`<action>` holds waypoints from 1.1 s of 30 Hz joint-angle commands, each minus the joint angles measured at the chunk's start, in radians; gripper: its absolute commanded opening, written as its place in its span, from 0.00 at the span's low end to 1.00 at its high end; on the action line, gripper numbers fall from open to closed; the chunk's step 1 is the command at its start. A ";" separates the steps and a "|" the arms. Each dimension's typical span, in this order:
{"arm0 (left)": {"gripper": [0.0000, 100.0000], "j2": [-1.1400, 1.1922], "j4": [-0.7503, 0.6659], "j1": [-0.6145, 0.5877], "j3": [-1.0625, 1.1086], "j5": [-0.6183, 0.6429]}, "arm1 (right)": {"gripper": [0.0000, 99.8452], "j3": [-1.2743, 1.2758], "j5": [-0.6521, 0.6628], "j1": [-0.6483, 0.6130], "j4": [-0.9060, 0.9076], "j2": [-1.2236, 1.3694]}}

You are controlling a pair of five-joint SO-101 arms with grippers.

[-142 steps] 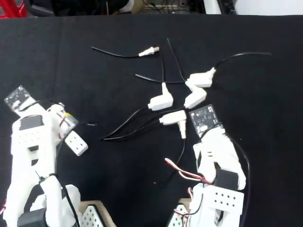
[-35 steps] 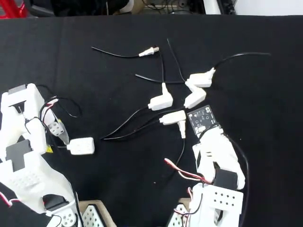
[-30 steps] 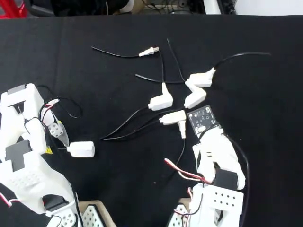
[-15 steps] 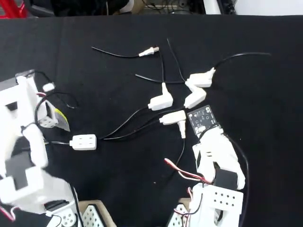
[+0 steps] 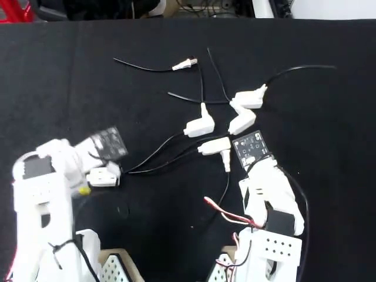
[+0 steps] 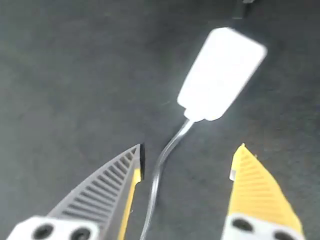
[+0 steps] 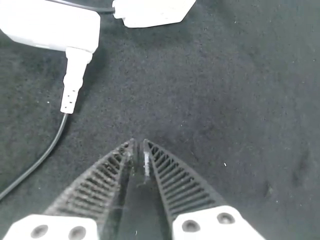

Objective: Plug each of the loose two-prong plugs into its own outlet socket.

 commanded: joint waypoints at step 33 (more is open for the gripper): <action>0.14 0.666 0.029 0.234 -0.325 0.221 | 0.02 -0.004 0.006 -0.011 -0.023 -0.010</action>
